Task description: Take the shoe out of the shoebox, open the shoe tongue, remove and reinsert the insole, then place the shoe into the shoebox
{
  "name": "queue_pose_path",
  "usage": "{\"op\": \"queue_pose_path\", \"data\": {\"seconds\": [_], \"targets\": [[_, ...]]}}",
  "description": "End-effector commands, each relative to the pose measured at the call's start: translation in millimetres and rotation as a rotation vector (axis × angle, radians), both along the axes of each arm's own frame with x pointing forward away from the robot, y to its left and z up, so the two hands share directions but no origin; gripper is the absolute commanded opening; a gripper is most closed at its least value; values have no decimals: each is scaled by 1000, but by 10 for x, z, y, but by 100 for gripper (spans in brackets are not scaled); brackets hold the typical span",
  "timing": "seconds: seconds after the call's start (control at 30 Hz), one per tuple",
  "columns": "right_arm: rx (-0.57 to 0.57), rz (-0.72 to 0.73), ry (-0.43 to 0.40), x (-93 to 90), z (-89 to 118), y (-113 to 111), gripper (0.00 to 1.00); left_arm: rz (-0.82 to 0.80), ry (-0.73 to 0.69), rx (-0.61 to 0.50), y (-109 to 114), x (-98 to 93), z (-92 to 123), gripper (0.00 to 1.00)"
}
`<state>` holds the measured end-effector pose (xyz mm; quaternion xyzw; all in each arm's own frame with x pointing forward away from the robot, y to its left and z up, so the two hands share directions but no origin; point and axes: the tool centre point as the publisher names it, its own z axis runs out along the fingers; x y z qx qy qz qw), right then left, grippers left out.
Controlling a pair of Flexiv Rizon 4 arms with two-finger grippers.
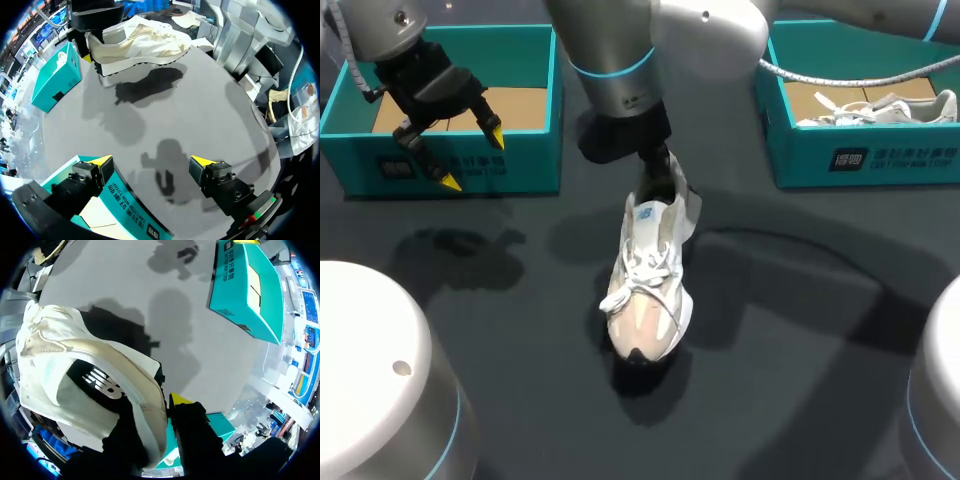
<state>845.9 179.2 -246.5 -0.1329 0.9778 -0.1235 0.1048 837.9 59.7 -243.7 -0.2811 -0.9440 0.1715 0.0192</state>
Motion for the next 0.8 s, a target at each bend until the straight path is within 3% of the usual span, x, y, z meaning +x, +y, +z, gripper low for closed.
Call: {"op": "queue_pose_path", "data": {"seconds": [0.03,0.33,0.8], "targets": [[-12,9,-12,94,273,-185,0,-1,-1,2,4,0,-1,100],[-97,133,-64,656,859,-724,0,-1,-1,2,4,0,-1,100],[-97,133,-64,656,859,-724,0,-1,-1,2,4,0,-1,100]]}}
